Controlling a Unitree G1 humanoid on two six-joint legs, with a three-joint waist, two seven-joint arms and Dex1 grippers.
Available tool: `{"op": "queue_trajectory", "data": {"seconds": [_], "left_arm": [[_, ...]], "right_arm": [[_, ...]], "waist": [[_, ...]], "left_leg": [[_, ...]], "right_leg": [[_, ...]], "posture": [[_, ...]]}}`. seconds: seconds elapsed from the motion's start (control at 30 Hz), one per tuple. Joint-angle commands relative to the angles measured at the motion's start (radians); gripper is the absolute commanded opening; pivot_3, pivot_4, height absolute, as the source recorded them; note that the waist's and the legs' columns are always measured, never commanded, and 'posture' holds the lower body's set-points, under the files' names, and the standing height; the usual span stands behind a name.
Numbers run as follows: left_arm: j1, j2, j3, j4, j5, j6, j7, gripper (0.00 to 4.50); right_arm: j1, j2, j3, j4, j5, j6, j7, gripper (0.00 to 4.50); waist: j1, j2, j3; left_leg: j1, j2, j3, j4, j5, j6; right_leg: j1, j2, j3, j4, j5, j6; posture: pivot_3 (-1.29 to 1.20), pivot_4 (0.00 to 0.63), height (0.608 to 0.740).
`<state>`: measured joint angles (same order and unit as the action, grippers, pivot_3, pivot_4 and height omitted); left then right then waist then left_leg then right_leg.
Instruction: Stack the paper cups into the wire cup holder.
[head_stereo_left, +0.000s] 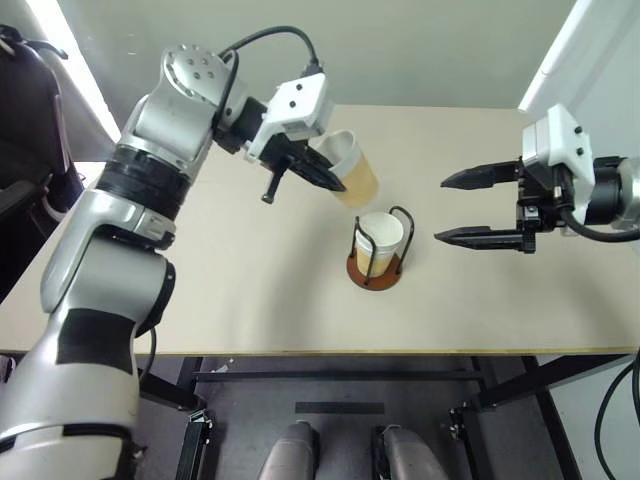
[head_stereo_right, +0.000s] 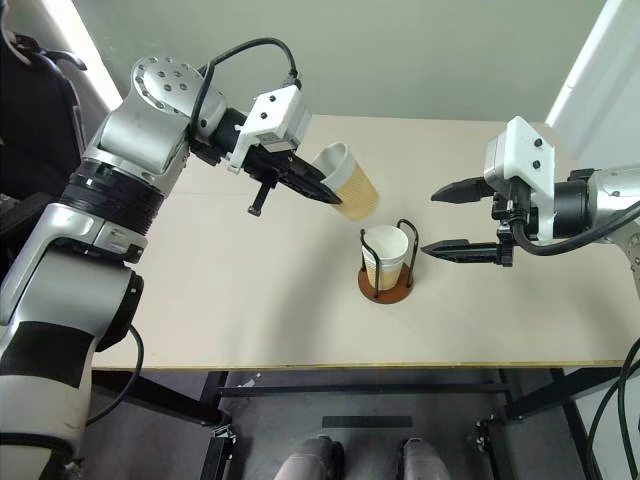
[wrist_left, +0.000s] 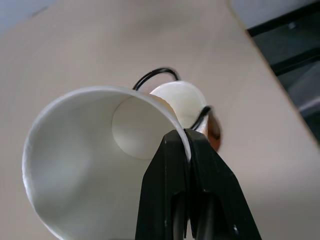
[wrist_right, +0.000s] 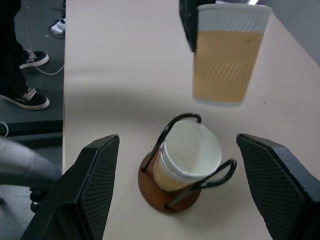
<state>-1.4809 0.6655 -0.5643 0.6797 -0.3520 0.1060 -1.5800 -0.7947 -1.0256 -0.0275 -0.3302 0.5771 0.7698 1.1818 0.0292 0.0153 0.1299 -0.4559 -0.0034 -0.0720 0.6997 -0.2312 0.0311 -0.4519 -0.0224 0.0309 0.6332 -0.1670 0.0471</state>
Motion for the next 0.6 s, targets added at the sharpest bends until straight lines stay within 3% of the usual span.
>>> {"op": "queue_trajectory", "data": {"seconds": [0.03,0.6], "left_arm": [[-0.036,-0.010,0.004,-0.021,-0.054,0.038,-0.034,0.02],[-0.036,-0.062,-0.061,0.036,-0.027,-0.051,-0.034,0.02]], "right_arm": [[-0.011,-0.008,-0.028,-0.025,0.009,-0.006,-0.016,3.80],[0.047,-0.019,-0.052,-0.071,0.015,-0.004,-0.056,3.80]], "waist": [[0.005,0.000,0.000],[0.003,0.000,0.000]], "left_leg": [[0.000,0.000,-0.001,0.001,0.000,0.000],[0.000,0.000,-0.001,0.000,0.000,0.000]], "right_leg": [[0.000,-0.001,0.001,0.000,0.000,0.000],[0.002,-0.001,0.001,-0.004,0.000,0.002]], "posture": [[0.00,0.150,0.740],[0.00,0.150,0.740]]}}
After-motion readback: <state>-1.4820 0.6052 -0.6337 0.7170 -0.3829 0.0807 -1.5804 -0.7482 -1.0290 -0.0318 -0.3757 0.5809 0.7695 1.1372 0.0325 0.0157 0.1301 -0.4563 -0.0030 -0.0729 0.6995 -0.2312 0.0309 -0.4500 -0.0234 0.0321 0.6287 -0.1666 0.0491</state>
